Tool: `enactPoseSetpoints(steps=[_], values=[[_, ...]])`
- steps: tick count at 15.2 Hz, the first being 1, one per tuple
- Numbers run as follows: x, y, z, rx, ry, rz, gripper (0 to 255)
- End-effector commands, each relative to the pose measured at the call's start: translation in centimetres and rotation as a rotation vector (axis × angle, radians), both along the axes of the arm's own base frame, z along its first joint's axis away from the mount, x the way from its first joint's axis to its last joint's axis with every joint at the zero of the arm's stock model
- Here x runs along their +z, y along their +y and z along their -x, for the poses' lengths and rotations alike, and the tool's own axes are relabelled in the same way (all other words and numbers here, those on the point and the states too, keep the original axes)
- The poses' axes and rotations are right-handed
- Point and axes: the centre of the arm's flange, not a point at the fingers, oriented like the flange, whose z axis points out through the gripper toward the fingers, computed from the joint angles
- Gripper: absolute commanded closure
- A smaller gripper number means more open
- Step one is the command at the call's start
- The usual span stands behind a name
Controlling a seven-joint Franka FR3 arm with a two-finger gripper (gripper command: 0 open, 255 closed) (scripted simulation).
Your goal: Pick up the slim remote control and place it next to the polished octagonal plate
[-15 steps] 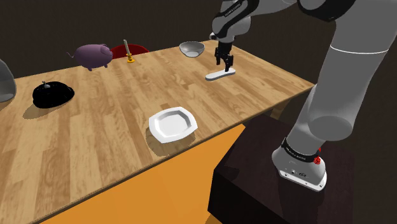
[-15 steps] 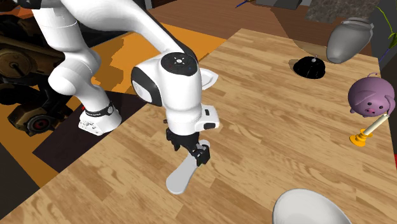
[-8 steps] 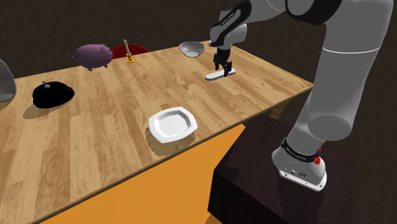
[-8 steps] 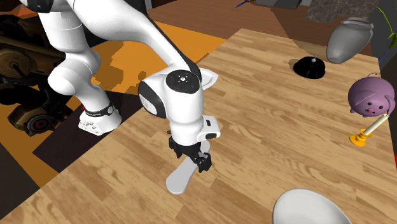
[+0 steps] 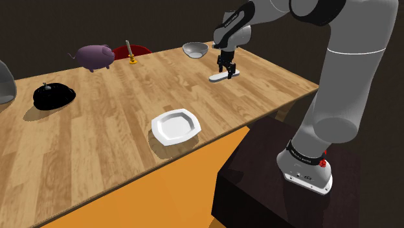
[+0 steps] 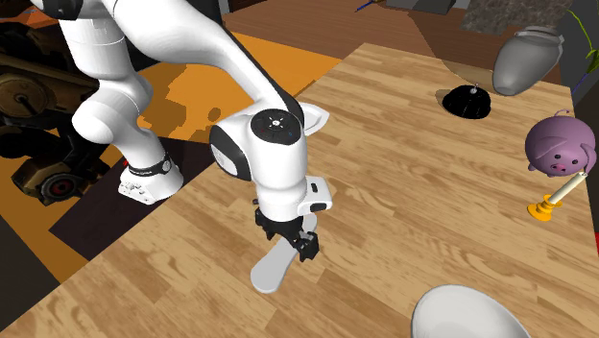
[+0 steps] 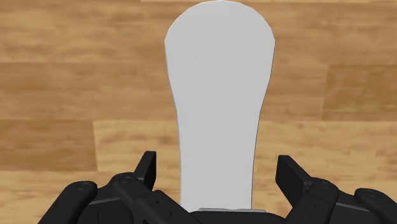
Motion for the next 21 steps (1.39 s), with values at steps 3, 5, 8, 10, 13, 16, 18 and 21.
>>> enactPoseSetpoints(steps=[3,5,8,10,13,16,18,21], values=[[0.0,0.0,0.0,0.0,0.0,0.0,255],[0.0,0.0,0.0,0.0,0.0,0.0,255],[0.0,0.0,0.0,0.0,0.0,0.0,255],[0.0,0.0,0.0,0.0,0.0,0.0,255],[1.6,0.0,0.0,0.0,0.0,0.0,255],[3.2,0.0,0.0,0.0,0.0,0.0,255],[4.2,0.0,0.0,0.0,0.0,0.0,255],[5.8,0.0,0.0,0.0,0.0,0.0,255]])
